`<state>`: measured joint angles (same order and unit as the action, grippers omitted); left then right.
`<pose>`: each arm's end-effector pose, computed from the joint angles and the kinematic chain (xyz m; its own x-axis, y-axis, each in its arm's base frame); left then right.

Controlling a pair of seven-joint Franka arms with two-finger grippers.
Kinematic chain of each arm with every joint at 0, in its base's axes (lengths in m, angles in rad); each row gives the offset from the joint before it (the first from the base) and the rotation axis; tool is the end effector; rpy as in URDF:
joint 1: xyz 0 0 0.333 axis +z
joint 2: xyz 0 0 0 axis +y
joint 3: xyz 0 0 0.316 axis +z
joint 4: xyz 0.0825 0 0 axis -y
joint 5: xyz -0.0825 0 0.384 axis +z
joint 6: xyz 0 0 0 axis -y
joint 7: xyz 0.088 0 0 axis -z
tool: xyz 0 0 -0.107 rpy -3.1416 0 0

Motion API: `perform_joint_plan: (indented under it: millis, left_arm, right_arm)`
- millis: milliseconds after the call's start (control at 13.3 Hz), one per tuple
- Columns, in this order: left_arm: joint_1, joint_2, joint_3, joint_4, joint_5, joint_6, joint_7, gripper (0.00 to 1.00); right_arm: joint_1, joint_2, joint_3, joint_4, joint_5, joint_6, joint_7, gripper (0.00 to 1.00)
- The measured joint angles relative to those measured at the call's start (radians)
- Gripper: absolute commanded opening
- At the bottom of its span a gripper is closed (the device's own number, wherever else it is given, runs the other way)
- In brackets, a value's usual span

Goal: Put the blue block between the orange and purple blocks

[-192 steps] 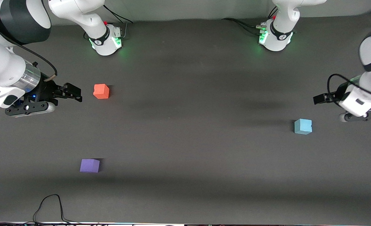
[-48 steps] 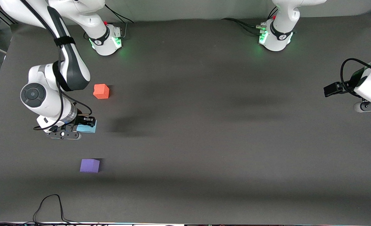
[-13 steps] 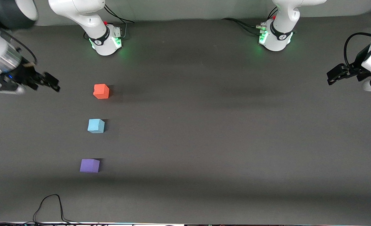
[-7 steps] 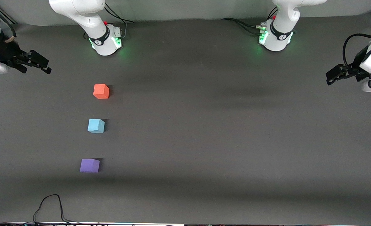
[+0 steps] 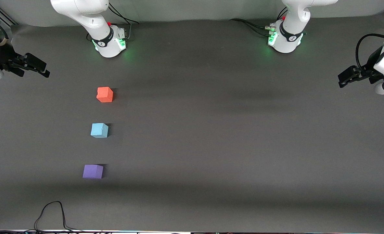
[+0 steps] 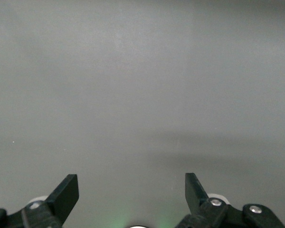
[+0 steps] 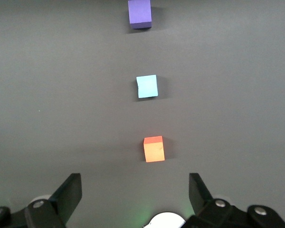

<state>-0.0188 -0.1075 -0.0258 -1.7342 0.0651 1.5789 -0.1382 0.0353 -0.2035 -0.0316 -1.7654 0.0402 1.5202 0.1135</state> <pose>0.5187 -0.0169 0.6061 0.9949 0.0929 -0.0381 0.0900 -0.9932 -0.0737 0.4837 0.0047 0.6346 0.9932 -0.1065 -0.0467 -0.1085 -0.9932 -0.0415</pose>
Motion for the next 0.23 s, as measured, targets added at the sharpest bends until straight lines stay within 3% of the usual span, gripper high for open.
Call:
perform_joint_plan:
  millis: [226]
  left_arm:
    - [0.000, 0.000, 0.000, 0.003, 0.000, -0.001, 0.000, 1.00]
  right_arm:
    - [-0.001, 0.003, 0.000, 0.001, 0.003, -0.008, -0.013, 1.00]
